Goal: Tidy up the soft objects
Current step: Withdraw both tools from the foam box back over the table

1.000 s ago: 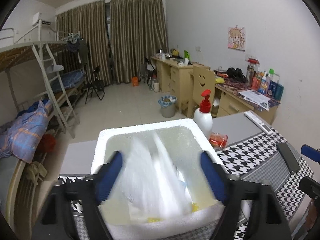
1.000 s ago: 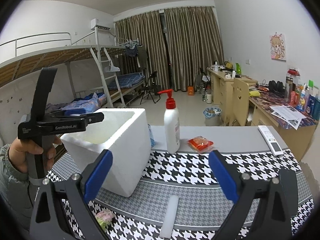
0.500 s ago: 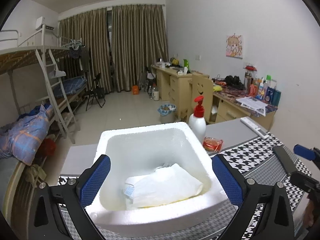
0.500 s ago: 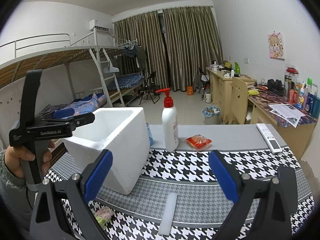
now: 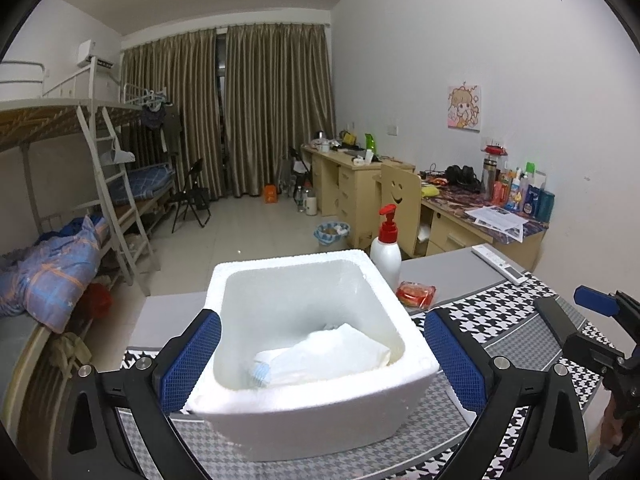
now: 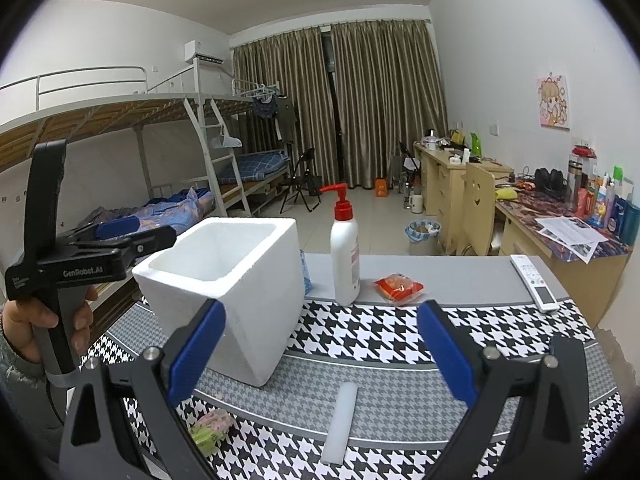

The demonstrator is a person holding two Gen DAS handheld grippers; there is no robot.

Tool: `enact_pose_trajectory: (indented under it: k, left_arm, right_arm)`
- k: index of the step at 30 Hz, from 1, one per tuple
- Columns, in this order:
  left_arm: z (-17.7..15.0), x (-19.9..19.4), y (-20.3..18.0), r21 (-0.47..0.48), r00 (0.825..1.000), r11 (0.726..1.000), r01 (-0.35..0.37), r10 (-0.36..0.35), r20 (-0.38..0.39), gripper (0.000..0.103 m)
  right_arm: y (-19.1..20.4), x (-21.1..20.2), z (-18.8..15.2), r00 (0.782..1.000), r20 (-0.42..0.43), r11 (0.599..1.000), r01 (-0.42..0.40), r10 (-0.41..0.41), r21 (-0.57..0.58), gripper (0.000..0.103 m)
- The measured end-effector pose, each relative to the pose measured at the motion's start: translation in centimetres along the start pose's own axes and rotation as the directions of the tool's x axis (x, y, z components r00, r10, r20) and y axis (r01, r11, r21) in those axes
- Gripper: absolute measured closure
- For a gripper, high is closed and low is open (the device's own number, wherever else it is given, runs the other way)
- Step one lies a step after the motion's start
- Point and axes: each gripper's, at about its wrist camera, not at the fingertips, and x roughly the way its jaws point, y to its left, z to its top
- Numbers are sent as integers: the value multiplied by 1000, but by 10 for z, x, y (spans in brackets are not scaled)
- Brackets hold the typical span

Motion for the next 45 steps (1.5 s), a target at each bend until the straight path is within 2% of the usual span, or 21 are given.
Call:
enact_pose_trajectory:
  k: [17, 28, 35, 45]
  left_arm:
    - [-21, -43, -8, -14, 996, 1000, 11, -10, 84, 1]
    - [-41, -50, -8, -45, 996, 999, -2, 7, 92, 1]
    - [-52, -55, -11, -49, 995, 999, 13, -8, 102, 1]
    - [-62, -61, -12, -64, 995, 998, 5, 1, 95, 1]
  right_arm:
    - [8, -11, -7, 1000, 14, 999, -28, 28, -23, 5]
    - [6, -17, -20, 999, 33, 1000, -24, 24, -6, 5]
    - [4, -17, -25, 999, 31, 1000, -22, 22, 7, 5]
    - [9, -21, -33, 999, 47, 1000, -16, 17, -15, 5]
